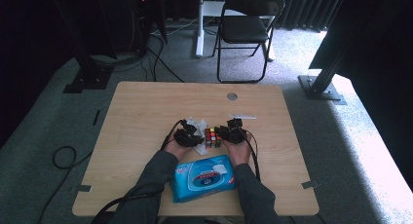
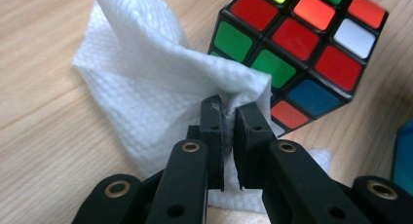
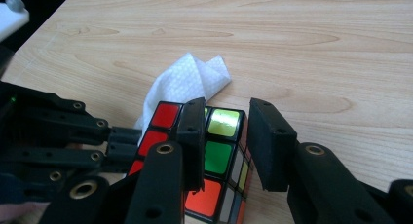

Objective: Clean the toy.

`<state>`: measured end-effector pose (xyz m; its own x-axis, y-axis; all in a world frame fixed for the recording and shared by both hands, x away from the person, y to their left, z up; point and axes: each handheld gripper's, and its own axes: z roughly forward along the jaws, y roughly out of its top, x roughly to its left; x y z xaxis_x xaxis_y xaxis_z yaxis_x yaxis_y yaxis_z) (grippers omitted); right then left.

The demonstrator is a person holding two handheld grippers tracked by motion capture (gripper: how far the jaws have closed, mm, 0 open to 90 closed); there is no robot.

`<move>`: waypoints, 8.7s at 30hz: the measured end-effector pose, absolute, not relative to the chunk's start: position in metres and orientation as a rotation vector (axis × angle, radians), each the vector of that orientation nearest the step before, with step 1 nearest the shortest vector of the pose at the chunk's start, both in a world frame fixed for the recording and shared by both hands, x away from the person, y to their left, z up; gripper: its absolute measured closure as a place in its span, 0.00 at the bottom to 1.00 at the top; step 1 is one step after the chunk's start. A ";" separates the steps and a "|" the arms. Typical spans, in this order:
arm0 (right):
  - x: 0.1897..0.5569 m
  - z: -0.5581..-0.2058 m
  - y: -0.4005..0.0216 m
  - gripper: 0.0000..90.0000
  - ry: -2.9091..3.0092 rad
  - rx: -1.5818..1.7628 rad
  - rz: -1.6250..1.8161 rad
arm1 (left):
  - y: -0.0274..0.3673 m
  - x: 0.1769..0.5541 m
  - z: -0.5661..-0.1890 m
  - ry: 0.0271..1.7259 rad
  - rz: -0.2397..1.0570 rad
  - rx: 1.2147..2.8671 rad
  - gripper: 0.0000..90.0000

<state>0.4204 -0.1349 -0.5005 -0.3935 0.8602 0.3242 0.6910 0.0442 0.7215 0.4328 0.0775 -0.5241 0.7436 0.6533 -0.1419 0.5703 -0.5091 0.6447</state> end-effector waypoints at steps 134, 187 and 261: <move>0.408 -0.498 -0.134 0.54 2.218 1.571 1.205 | 0.088 0.431 -0.529 0.961 0.267 2.284 0.76; 0.408 -0.499 -0.139 0.78 2.148 1.632 1.245 | 0.077 0.425 -0.496 0.854 0.245 2.155 0.92; 0.406 -0.502 -0.140 0.78 2.114 1.648 1.277 | 0.072 0.428 -0.507 0.853 0.260 2.239 0.92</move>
<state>0.4057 -0.1396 -0.5020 -0.3740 0.8581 0.3518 0.7106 0.0214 0.7033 0.4284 0.0717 -0.5067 0.7613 0.6455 -0.0617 0.5014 -0.5256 0.6873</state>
